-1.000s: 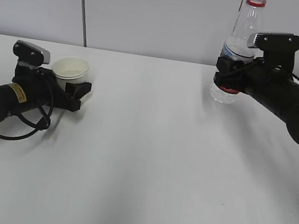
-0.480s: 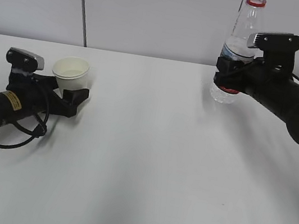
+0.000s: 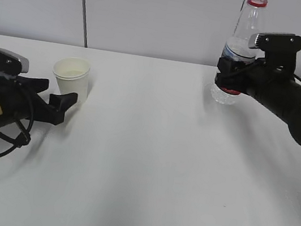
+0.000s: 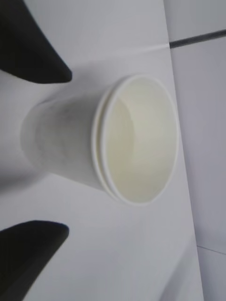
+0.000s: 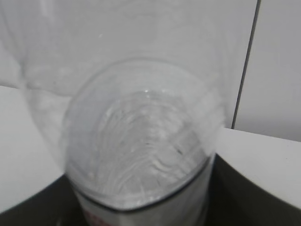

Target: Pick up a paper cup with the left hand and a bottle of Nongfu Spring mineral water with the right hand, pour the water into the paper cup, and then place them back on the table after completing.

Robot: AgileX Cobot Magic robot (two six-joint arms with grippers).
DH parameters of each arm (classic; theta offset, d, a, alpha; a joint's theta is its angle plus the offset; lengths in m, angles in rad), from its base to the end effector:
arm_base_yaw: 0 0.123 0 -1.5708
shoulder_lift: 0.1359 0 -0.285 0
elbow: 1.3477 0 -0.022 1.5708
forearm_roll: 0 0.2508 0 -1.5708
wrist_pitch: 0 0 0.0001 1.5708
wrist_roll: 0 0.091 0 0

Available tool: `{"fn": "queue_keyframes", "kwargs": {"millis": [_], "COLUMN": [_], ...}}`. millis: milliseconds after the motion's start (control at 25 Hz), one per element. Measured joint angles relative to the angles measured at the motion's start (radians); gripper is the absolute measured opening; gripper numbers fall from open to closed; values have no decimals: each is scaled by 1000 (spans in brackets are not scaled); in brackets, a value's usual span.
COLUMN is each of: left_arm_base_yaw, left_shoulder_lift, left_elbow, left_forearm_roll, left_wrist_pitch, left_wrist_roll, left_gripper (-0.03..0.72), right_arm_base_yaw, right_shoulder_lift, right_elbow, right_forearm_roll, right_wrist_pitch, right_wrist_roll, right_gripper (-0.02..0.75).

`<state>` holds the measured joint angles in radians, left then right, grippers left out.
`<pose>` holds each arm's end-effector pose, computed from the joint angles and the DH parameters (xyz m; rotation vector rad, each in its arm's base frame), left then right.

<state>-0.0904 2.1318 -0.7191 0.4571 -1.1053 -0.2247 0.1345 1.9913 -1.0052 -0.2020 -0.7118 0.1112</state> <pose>0.3412 -0.0669 0.0816 0.3601 1.8004 -0.4402 0.4070 0.0671 0.1646 -0.2513 1.7520 0.1827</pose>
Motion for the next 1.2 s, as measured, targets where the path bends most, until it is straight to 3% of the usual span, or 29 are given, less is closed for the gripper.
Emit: {"fn": "queue_keyframes", "kwargs": {"millis": [280, 1200], "left_arm_base_yaw": [0, 0], "left_shoulder_lift": [-60, -98], "left_elbow": [107, 142], "left_forearm_roll": [-108, -116], "left_wrist_pitch": [-31, -38], "left_wrist_roll": [37, 40], "left_gripper": [547, 550], "right_arm_base_yaw": [0, 0], "right_shoulder_lift": [24, 173], "right_elbow": [0, 0], "right_forearm_roll": [-34, -42], "right_wrist_pitch": [0, -132], "right_wrist_roll": [0, 30], "right_gripper": [389, 387]}}
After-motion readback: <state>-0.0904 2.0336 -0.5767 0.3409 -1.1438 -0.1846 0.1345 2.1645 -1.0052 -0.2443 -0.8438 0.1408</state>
